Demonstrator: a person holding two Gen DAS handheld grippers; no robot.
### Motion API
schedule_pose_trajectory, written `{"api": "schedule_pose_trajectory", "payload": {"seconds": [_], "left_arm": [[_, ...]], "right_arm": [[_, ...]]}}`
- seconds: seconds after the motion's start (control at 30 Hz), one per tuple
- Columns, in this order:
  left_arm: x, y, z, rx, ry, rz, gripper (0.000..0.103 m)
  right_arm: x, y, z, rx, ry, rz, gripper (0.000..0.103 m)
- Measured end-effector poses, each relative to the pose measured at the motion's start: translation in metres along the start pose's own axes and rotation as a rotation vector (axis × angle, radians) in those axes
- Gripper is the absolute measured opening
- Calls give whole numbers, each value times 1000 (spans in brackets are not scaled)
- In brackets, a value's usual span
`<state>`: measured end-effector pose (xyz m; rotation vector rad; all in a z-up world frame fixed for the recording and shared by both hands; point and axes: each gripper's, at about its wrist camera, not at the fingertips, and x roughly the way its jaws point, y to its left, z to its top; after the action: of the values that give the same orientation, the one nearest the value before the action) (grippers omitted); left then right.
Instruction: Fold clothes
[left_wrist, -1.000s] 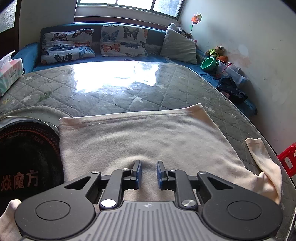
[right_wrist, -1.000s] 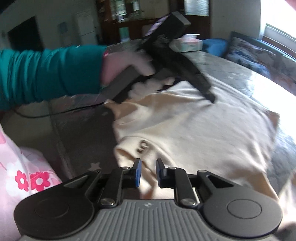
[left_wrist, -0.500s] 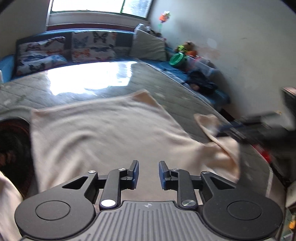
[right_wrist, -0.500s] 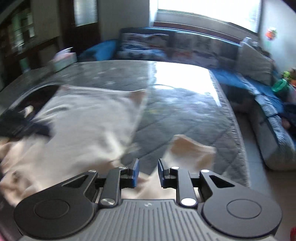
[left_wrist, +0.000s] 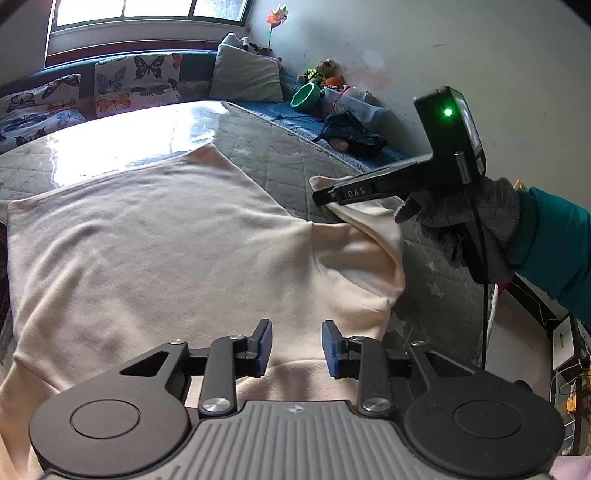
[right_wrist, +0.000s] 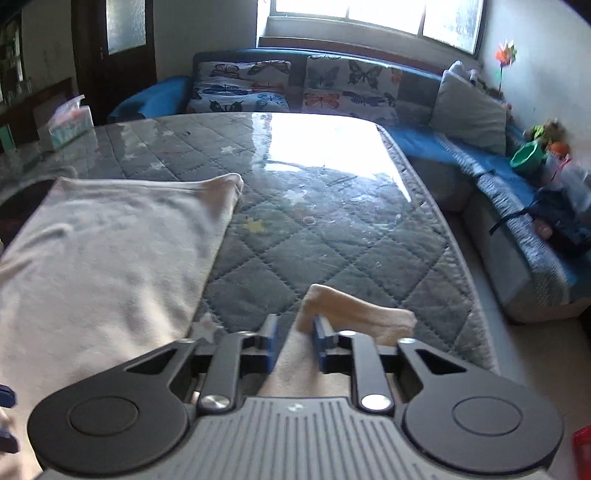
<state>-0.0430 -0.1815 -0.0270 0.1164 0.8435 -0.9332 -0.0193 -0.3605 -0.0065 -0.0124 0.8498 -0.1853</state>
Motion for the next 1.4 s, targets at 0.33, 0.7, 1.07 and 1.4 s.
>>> {"api": "schedule_pose_trajectory", "payload": {"seconds": [0.33,0.7,1.07,1.4], "left_arm": [[3,-5,-6,13,18,-4,33],[2,-9,-9,35,22,-5,37],[-3,-11,-11,24,18,12,41],[-5,-9,-11,8,14,5,43]], "right_arm": [[-42,-25,-8,24,-109,-82,3],[-86,-76,-51,160,-117,-176,2],[-61,-47,-24,107,-103,-87,11],[-31,-25,1,85,-82,-19,33]]}}
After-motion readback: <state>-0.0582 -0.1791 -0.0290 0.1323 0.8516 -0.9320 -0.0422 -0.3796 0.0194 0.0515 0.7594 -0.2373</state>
